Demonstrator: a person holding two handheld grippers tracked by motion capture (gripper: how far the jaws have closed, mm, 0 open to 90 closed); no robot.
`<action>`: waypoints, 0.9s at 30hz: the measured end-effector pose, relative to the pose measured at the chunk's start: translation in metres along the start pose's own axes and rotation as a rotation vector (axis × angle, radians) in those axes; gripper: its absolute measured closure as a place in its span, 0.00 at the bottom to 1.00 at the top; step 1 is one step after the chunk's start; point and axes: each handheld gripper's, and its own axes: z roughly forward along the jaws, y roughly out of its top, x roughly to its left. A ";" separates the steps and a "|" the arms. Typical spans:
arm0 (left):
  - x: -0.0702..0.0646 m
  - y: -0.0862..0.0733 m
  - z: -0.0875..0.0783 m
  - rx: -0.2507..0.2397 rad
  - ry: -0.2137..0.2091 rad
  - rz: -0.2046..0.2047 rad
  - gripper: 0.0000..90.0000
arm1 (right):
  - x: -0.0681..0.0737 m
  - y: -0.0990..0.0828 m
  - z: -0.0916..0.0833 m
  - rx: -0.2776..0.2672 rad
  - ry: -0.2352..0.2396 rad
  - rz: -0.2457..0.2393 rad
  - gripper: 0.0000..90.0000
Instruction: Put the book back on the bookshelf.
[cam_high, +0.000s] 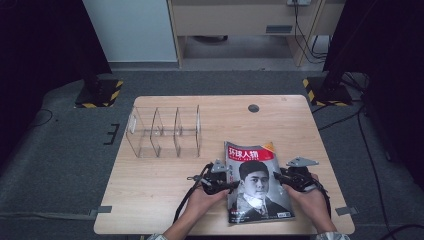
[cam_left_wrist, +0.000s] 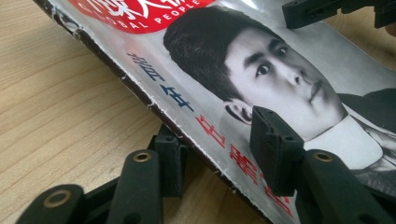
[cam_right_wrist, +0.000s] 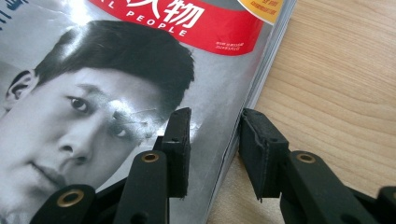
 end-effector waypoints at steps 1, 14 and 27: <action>-0.001 0.000 -0.001 0.002 -0.003 0.005 0.66 | 0.001 0.000 0.000 -0.001 0.001 -0.005 0.72; 0.001 0.003 0.004 0.014 -0.031 0.009 0.51 | 0.007 0.002 0.004 -0.004 0.017 -0.017 0.72; 0.015 0.021 0.004 0.014 -0.055 -0.009 0.31 | 0.009 0.003 0.006 -0.007 0.030 -0.032 0.72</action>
